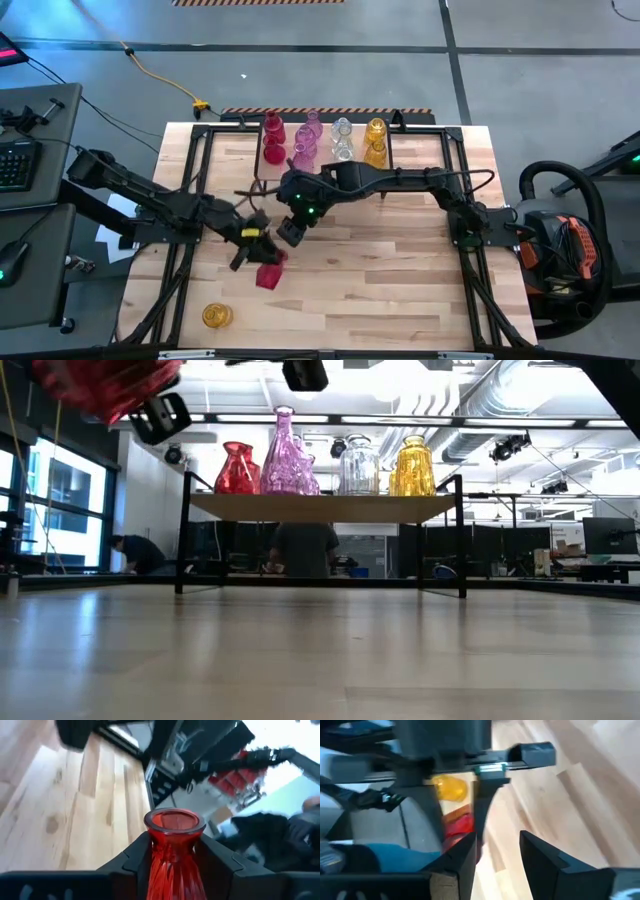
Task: Sort vases onto shelf
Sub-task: Put the red vase on the shelf aligned with the other red vases
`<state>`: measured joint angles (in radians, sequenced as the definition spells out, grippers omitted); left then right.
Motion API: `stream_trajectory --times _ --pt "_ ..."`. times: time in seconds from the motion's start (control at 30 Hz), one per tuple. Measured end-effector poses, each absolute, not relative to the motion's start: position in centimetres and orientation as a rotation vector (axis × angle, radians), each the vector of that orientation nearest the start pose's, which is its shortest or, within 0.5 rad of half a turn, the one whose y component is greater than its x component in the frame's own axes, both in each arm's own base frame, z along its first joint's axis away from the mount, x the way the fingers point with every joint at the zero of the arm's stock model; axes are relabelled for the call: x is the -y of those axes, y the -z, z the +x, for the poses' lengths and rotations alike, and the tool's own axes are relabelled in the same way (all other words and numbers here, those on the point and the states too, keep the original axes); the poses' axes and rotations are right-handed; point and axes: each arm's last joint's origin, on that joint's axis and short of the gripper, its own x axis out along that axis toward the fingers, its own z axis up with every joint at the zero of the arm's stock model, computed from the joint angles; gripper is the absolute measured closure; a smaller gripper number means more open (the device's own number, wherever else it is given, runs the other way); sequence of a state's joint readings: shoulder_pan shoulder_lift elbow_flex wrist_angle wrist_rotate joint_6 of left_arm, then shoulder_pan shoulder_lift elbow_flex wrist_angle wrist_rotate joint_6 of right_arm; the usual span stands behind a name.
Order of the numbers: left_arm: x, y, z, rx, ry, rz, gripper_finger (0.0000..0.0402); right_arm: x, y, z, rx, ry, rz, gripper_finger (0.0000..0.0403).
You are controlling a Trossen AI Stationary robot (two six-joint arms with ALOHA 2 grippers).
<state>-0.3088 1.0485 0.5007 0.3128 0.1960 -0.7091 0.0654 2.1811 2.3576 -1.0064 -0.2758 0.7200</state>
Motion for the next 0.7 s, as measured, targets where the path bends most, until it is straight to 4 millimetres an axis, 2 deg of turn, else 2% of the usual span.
stream_trajectory --times 0.23,0.47,0.57,0.7 --pt "7.2 -23.5 21.1 -0.363 0.388 -0.614 0.0296 -3.8 -35.1 46.6 -0.905 -0.013 0.766 0.0267" --pt "7.0 -23.8 20.7 -0.345 0.373 -0.57 0.0272 -3.8 -35.3 46.6 -0.904 -0.013 0.811 0.0267" --pt "6.8 -24.0 20.3 -0.334 0.337 -0.54 0.0278 -3.8 -36.0 46.2 -0.89 -0.019 0.812 0.0267" --pt "6.2 -24.4 19.6 -0.308 0.249 -0.478 0.0286 -3.7 -38.0 45.0 -0.843 -0.028 0.805 0.0267"
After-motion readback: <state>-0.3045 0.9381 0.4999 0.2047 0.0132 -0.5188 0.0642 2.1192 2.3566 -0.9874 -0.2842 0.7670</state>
